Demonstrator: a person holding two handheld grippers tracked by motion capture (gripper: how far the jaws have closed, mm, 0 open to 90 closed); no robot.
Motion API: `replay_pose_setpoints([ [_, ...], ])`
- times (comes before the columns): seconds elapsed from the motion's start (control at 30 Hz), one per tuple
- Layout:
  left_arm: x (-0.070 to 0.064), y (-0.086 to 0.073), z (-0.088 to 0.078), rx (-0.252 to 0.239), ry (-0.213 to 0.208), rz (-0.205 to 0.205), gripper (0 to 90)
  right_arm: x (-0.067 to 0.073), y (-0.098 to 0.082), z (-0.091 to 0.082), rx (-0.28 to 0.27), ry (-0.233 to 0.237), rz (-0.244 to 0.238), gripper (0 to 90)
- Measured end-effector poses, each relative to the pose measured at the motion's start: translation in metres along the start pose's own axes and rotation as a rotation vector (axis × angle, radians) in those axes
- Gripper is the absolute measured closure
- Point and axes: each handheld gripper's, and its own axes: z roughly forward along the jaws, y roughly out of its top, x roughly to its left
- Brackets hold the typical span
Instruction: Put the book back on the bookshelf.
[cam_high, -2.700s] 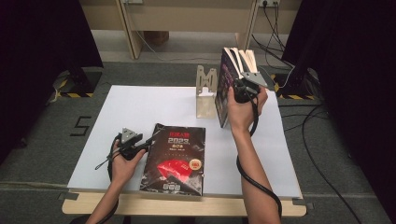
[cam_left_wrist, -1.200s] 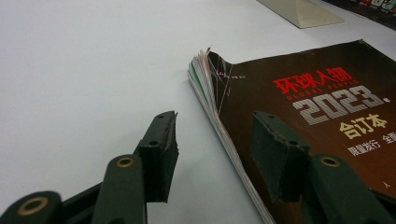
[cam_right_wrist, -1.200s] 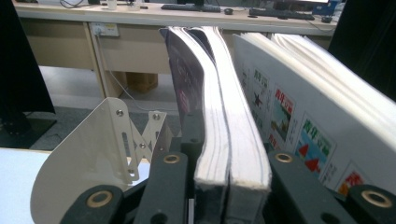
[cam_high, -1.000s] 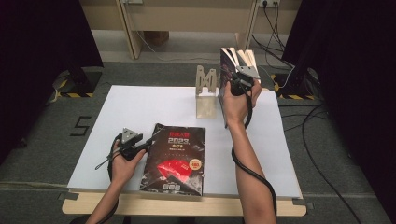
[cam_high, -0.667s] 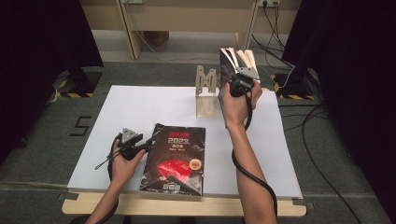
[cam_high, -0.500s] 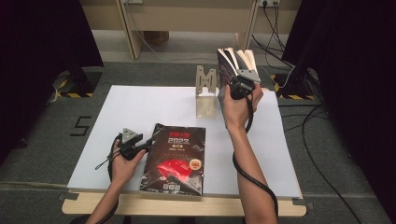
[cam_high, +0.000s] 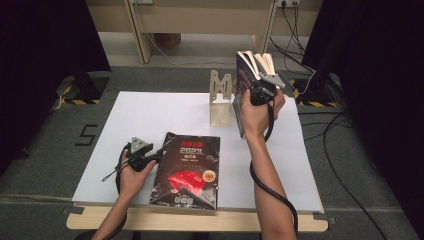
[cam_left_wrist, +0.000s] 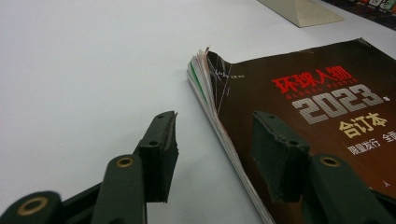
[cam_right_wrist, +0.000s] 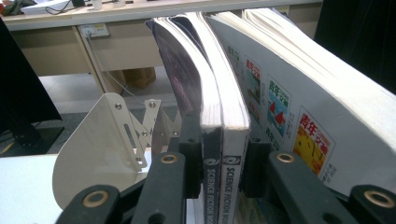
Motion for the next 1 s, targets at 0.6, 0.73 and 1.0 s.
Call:
replay_pose_setpoints([
  [0.6, 0.000, 0.000, 0.000, -0.003, 0.001, -0.006, 49.7, -0.003, -0.013, -0.011, -0.014, 0.001, -0.072, 66.0],
  [0.73, 0.000, 0.000, 0.000, -0.001, -0.001, -0.008, 49.2, -0.001, -0.017, -0.015, -0.013, 0.004, -0.088, 65.0],
  [1.0, 0.001, 0.000, -0.001, -0.003, -0.006, -0.007, 48.8, -0.001, -0.014, -0.013, 0.002, 0.032, -0.072, 73.0],
])
